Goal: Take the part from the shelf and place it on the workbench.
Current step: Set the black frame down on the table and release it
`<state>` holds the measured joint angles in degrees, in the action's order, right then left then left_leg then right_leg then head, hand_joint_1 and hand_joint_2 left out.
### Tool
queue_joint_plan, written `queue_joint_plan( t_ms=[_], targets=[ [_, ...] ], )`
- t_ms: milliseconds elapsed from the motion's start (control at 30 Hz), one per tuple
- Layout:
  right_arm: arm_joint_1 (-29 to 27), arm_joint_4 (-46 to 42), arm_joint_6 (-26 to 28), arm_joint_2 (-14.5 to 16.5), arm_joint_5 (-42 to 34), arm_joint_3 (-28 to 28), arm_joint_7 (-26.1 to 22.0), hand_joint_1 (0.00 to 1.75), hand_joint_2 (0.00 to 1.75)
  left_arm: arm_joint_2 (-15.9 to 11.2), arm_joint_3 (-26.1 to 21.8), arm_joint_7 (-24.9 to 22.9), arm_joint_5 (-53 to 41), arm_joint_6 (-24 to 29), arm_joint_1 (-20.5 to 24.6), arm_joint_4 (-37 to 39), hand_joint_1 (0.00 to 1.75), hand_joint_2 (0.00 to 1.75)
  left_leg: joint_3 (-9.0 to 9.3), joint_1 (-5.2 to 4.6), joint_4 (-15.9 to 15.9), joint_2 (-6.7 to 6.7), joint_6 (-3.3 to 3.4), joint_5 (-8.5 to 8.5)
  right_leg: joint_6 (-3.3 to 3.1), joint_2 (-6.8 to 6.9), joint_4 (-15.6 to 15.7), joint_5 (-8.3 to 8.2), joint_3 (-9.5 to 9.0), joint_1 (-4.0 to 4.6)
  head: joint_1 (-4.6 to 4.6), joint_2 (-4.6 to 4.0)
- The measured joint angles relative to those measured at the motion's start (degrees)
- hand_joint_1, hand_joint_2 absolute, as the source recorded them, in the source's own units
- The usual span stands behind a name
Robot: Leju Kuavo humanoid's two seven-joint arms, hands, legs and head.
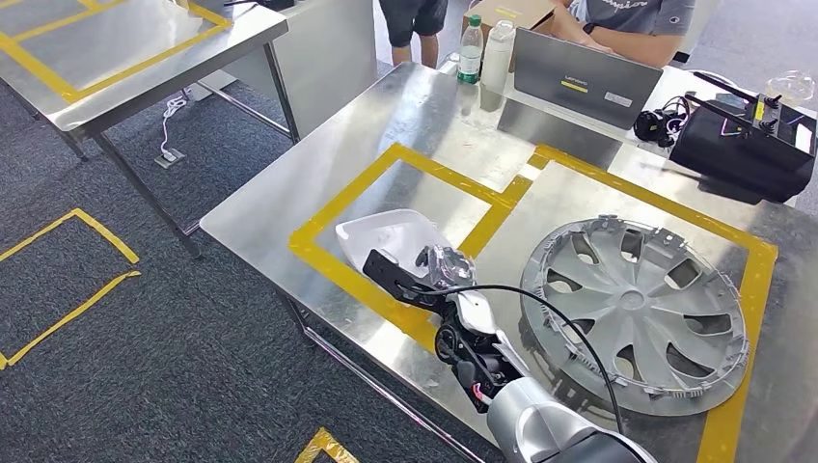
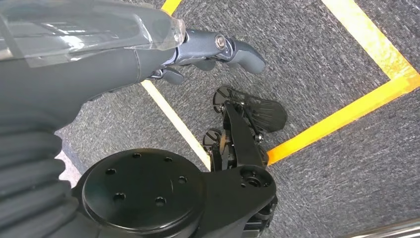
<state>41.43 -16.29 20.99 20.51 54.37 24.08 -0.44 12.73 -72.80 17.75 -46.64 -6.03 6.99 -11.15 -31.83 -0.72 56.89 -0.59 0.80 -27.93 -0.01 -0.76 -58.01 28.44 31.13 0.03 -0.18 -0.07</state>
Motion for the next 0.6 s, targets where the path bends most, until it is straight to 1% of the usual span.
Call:
queue_joint_plan(
  t_ms=[100, 400, 467, 533, 600],
  targets=[
    [0.07, -0.02, -0.09, 0.01, -1.11, 1.02, 0.21, 1.75, 1.75, -0.01, -0.01, -0.08, -0.12, 0.07, 0.0, 0.0, 0.0, 0.0, 0.0, 0.0, 0.0, 0.0, 0.0, 0.0, 0.0, 0.0, 0.0, 0.0, 0.0, 0.0, 0.01, 0.0],
    [0.23, 0.06, 0.58, 0.01, -2.29, 2.56, 0.45, 1.75, 1.75, -0.01, 0.02, 0.63, -0.38, 0.07, 0.0, -0.02, 0.0, 0.0, -0.03, 0.0, 0.0, -0.01, 0.0, 0.0, 0.0, 0.01, 0.0, 0.0, 0.02, 0.0, 0.01, 0.0],
    [0.26, 0.1, 0.82, 0.02, -2.14, 2.56, 0.37, 1.75, 1.75, -0.01, 0.02, 0.98, -0.33, -0.39, 0.0, -0.01, 0.0, 0.87, -0.04, 0.0, 0.0, -0.01, 0.0, 0.0, 0.0, 0.02, 0.0, 0.0, 0.03, -0.01, 0.01, 0.0],
    [0.39, 0.11, 1.03, 0.03, -2.05, 2.56, 0.29, 1.74, 1.75, 0.0, 0.02, 1.14, -0.33, -0.61, 0.0, -0.02, 0.0, 0.87, -0.04, 0.0, 0.0, -0.01, 0.0, 0.0, 0.0, 0.02, 0.0, 0.0, 0.03, -0.01, 0.0, 0.0],
    [0.55, 0.11, 1.14, 0.03, -1.95, 2.56, 0.26, 1.66, 1.75, 0.01, 0.03, 1.08, -0.42, -0.4, 0.0, -0.01, 0.0, 0.0, -0.04, -0.01, 0.0, 0.0, 0.0, 0.0, 0.0, 0.02, 0.0, 0.0, 0.03, -0.01, -0.01, 0.0]
  ],
)
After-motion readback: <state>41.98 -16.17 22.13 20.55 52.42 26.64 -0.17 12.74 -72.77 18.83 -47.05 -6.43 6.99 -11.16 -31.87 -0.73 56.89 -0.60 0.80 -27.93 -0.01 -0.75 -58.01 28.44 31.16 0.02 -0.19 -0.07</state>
